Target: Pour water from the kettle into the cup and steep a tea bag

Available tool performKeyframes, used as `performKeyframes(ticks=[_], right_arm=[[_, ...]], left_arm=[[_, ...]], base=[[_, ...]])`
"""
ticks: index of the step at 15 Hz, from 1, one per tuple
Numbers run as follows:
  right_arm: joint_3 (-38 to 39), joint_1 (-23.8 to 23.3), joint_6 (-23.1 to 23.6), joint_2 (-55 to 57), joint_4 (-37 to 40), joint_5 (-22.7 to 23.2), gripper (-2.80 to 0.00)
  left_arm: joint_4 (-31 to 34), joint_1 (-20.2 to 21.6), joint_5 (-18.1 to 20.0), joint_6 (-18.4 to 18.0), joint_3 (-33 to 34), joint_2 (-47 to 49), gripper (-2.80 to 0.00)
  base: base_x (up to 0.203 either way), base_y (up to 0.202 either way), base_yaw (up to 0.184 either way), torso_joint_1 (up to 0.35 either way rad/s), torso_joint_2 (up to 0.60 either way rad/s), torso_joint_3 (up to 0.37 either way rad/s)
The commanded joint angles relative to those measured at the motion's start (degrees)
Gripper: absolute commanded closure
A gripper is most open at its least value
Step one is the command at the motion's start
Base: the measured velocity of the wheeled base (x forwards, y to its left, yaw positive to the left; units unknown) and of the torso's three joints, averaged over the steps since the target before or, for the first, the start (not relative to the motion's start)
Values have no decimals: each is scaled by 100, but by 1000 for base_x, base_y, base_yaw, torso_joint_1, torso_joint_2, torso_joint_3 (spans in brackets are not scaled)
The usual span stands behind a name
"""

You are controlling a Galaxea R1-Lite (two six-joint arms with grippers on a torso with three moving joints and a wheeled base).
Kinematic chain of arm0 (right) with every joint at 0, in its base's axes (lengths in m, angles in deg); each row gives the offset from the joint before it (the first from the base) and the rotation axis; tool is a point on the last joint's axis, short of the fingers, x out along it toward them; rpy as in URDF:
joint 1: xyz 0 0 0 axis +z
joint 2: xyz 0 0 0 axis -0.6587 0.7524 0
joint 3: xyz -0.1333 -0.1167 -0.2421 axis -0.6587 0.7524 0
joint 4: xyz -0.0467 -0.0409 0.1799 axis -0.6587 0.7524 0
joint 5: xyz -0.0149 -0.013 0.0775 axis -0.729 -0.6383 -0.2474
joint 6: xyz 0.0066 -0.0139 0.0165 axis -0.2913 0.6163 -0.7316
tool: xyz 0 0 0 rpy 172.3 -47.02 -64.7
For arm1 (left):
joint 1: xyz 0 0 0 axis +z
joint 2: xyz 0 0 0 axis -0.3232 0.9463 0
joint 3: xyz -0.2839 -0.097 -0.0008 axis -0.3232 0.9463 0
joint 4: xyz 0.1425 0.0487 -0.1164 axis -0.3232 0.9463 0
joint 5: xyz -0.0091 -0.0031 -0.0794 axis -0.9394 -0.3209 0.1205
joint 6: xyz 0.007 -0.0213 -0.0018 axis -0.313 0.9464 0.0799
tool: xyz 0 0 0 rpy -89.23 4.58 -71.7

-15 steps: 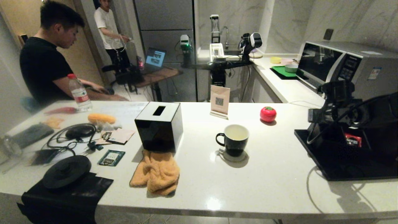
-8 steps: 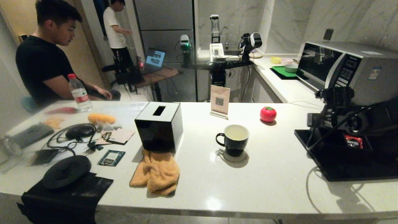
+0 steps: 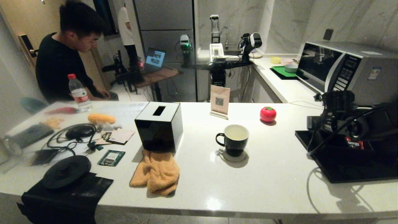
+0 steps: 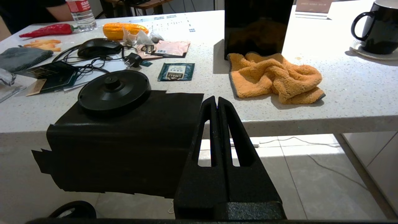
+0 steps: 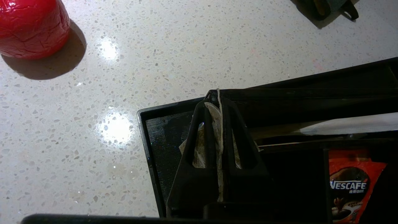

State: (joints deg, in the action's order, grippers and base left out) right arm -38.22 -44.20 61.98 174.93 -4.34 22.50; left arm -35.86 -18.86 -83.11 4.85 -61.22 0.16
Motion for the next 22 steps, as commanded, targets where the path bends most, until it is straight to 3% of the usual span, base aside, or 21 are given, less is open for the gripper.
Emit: performKeyframes(ticks=[1,6,7,22], right_arm=[[5,1,0,15,6,-8,0],[5,1,0,6,37,-5,0],[9,1,0,6,42,1,-280],[-25,1,-44,-217,57,19,-280]], left_arm=[[0,0,1,-4,0,0,0],[0,0,1,-4,0,0,0],[0,0,1,-4,0,0,0],[0,0,1,-4,0,0,0]], base=[[0,0,0,0,0,0],[0,0,0,0,0,0],[0,0,0,0,0,0],[0,0,0,0,0,0]])
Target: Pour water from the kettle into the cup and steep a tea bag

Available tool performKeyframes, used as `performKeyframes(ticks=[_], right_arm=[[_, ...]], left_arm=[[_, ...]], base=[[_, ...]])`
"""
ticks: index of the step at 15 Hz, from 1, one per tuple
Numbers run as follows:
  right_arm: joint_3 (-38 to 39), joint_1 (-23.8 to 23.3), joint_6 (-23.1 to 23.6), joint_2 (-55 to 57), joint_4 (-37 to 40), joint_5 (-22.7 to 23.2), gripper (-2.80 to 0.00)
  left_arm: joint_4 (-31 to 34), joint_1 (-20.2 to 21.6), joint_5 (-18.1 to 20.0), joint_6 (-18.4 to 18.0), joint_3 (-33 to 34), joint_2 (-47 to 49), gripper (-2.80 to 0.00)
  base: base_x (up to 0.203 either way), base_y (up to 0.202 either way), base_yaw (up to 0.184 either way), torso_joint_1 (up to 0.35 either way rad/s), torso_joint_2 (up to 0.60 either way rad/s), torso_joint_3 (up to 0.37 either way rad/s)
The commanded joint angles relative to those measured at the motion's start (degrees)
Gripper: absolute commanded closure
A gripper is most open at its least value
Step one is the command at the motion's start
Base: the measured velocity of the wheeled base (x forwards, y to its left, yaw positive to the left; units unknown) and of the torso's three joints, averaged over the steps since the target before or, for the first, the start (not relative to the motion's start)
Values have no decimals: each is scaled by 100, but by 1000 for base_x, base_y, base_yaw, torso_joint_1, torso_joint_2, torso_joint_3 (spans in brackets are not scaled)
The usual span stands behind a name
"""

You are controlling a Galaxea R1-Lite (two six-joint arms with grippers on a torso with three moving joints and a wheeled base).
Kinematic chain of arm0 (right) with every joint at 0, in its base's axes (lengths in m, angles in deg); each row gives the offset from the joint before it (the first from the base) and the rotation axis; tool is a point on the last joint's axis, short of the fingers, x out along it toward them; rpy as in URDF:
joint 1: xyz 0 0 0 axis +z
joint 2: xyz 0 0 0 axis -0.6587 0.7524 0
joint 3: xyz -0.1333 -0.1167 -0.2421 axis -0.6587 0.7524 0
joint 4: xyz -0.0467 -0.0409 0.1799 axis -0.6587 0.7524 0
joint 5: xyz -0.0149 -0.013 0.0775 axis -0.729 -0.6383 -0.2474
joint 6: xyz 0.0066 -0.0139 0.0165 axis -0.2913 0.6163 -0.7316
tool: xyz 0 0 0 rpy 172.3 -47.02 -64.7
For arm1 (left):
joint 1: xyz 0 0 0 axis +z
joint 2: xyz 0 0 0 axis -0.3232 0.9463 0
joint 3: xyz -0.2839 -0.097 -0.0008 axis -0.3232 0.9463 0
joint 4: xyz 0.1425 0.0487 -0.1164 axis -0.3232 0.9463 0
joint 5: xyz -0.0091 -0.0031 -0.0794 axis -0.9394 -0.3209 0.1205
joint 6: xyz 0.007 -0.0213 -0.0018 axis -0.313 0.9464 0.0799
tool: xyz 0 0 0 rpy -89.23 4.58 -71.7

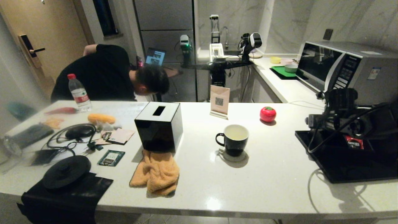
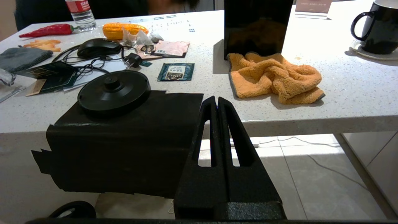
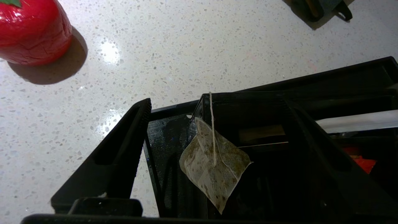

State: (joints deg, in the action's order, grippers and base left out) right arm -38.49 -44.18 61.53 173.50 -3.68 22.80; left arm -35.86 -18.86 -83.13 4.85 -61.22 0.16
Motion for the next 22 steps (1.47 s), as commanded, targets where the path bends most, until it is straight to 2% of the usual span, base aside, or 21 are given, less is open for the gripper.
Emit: performKeyframes(ticks=[1,8,15,22], right_arm=[[6,-1,2,-105,18,-3,-280],[-130,-1,-9,-455,896,121,-280],[-852,-10,-18,-423,2086,243,-280],[-1032,-10,-69,-176,2324,270,-280]], left_arm=[[0,0,3,-3,0,0,0],[0,0,3,-3,0,0,0],[0,0,3,-3,0,0,0],[0,0,3,-3,0,0,0]], base=[[0,0,0,0,0,0],[0,0,0,0,0,0],[0,0,0,0,0,0],[0,0,0,0,0,0]])
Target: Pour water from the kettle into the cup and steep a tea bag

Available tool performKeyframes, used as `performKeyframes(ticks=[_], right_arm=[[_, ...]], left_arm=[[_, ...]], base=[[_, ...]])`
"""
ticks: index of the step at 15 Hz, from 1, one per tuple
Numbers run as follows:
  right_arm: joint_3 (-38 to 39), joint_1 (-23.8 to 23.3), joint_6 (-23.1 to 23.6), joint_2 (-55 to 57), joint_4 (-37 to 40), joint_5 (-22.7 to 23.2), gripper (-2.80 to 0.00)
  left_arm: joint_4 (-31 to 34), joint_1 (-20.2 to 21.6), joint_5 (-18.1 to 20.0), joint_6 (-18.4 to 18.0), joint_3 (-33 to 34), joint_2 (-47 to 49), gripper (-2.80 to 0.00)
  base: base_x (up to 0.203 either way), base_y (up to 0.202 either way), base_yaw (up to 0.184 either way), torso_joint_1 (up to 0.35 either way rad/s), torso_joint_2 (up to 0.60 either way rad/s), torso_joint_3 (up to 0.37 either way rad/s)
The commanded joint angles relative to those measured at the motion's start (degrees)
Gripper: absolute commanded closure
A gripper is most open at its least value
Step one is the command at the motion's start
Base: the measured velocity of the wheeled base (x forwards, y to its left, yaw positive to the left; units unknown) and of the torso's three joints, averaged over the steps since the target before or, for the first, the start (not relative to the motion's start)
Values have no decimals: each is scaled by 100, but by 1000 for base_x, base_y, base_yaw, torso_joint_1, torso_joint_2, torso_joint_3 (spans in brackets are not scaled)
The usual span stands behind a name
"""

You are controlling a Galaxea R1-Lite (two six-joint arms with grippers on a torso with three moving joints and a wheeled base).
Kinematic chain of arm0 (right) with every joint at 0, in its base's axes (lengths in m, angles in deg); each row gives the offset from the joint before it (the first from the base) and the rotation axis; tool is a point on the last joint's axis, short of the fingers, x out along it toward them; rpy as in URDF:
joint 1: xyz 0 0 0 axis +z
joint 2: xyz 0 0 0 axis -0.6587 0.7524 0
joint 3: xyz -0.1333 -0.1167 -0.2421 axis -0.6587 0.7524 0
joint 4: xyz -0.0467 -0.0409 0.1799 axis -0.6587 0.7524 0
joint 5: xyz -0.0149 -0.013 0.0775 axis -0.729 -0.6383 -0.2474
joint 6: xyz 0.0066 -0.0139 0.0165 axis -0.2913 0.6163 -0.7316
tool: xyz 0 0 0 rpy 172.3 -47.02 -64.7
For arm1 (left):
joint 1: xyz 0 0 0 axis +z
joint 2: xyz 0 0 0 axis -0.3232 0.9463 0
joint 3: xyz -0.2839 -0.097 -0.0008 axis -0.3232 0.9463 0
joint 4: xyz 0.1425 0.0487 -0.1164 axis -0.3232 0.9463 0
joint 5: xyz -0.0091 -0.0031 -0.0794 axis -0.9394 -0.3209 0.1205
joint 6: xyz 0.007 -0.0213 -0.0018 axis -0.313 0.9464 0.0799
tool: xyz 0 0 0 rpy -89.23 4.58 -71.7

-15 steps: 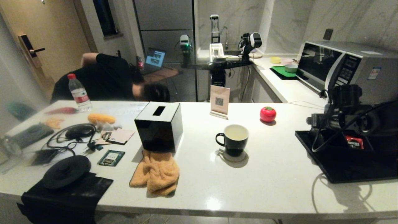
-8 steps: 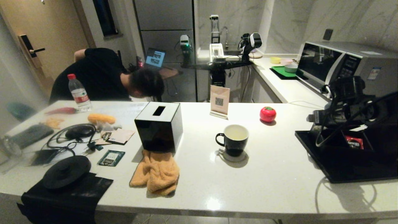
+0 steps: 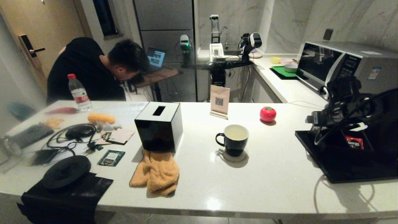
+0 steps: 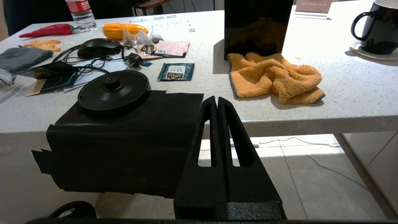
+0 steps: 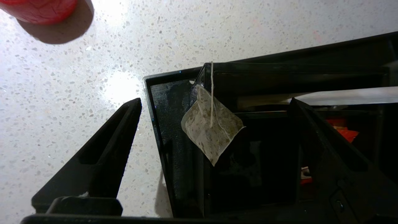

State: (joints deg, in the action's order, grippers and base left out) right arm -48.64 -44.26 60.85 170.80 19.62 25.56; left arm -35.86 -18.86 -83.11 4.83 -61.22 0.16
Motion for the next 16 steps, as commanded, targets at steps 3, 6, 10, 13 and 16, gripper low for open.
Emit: performKeyframes(ticks=[3,6,10,13,16], right_arm=[[-8,7,-69,150,-1,-15,-280],[-8,7,-80,188,-8,-15,-280],[-8,7,-80,199,-17,-15,0],[-8,7,-80,185,-8,-15,0],[-8,7,-72,164,-10,-15,0]], left_arm=[[0,0,1,-1,0,0,0],[0,0,1,-1,0,0,0],[0,0,1,-1,0,0,0],[0,0,1,-1,0,0,0],[0,0,1,-1,0,0,0]], base=[[0,0,0,0,0,0],[0,0,0,0,0,0],[0,0,0,0,0,0],[0,0,0,0,0,0],[0,0,0,0,0,0]])
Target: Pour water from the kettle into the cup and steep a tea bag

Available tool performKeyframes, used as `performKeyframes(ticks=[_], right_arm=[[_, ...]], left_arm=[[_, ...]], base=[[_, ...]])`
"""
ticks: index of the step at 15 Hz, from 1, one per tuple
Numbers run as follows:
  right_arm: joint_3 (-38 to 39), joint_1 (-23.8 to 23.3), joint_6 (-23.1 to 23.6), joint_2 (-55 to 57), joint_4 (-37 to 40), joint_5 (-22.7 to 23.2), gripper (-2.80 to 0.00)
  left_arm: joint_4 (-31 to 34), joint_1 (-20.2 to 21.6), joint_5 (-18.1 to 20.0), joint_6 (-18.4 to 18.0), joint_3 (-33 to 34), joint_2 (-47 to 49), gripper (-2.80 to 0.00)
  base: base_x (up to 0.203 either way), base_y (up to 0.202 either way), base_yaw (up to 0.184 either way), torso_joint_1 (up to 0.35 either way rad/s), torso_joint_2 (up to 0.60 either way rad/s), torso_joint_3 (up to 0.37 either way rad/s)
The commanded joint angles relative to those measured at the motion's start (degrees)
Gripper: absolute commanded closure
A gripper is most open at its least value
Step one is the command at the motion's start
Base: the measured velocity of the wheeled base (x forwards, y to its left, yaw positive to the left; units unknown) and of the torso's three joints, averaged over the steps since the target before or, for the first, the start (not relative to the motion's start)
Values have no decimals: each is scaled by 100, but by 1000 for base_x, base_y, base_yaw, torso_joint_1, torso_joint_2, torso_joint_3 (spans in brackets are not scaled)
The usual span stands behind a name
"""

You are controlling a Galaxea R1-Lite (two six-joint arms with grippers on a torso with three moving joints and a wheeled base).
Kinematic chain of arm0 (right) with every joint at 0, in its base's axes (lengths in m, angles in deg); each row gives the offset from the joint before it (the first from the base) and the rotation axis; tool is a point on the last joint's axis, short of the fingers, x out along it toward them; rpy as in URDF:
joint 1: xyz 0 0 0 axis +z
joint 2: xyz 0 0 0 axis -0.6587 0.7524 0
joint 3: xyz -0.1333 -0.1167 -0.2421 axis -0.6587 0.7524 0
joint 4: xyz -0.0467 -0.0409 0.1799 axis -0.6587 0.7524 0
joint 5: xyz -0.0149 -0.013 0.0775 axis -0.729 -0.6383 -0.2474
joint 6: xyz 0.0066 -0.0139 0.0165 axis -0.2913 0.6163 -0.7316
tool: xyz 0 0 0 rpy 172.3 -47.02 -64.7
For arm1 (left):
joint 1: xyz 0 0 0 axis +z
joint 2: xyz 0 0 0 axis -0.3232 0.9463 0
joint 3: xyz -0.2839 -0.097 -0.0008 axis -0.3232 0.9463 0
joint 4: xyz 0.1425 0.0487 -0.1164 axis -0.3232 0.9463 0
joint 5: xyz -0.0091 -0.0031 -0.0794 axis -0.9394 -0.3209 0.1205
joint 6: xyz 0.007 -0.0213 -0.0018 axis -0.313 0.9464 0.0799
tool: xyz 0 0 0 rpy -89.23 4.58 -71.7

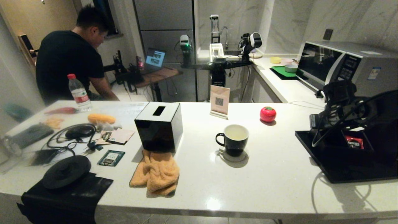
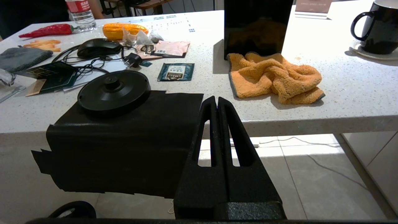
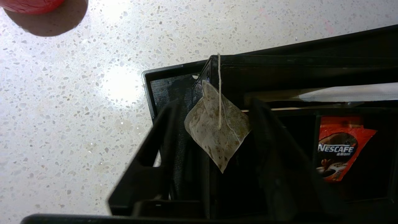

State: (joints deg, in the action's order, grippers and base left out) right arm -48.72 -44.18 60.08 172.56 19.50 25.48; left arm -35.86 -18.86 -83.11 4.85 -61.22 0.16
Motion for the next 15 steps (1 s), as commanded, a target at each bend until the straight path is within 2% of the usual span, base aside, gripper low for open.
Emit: performKeyframes(ticks=[1,15], right_arm=[[0,7,4,-23,1,-7,0],[45,139,-64,-399,13,-42,0]], left_arm=[[0,0,1,-4,0,0,0],[0,0,1,-4,0,0,0]], base=[[0,0,0,0,0,0],[0,0,0,0,0,0]])
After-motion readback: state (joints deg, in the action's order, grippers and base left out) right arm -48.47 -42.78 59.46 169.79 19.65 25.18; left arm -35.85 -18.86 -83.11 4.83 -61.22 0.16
